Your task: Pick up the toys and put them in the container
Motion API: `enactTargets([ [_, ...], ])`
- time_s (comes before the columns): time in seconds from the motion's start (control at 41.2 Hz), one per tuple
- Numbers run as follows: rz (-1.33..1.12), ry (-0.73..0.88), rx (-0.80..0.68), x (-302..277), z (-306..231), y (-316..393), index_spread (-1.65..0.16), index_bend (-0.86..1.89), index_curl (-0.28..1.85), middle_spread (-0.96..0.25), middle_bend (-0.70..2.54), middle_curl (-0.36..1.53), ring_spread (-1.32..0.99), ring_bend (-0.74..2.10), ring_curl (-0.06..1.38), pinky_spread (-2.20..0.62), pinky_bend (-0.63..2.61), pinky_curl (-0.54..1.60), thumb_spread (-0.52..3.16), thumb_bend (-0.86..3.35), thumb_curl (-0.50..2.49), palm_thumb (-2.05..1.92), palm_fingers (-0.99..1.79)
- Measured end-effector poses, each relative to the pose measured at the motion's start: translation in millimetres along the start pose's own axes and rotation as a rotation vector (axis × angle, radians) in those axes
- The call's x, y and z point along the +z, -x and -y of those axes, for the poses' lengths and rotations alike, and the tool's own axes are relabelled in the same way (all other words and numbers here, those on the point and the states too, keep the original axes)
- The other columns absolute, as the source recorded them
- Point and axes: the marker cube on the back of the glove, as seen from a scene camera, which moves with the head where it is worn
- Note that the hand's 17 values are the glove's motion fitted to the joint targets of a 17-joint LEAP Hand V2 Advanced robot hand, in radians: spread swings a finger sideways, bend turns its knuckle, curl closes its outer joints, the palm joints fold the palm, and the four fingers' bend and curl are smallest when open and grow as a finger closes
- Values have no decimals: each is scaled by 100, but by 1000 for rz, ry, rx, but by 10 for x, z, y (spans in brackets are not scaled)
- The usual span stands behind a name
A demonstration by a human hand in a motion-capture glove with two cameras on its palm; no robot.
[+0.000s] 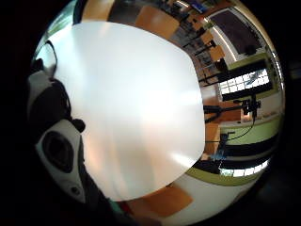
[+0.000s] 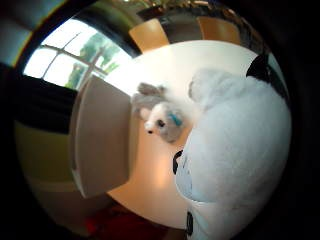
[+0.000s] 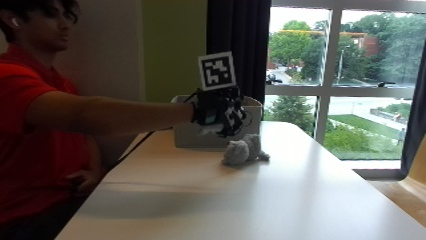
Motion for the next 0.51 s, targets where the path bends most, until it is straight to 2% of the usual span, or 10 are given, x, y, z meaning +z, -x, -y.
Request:
enactTargets([
  [0.097, 30, -56, 19, -304, 88, 354, -46, 63, 91, -36, 88, 65, -42, 113, 53, -43, 100, 41, 48, 15, 83, 60, 114],
  [0.218, 89, -119, -116, -710, 199, 933, -46, 63, 95, -35, 89, 67, -42, 113, 53, -43, 100, 41, 46, 15, 86, 59, 113],
  [0.509, 88, -98, -268, -1205, 397, 2170, -47, 60, 103, -35, 87, 68, -42, 111, 53, -43, 100, 41, 43, 14, 94, 58, 111],
])
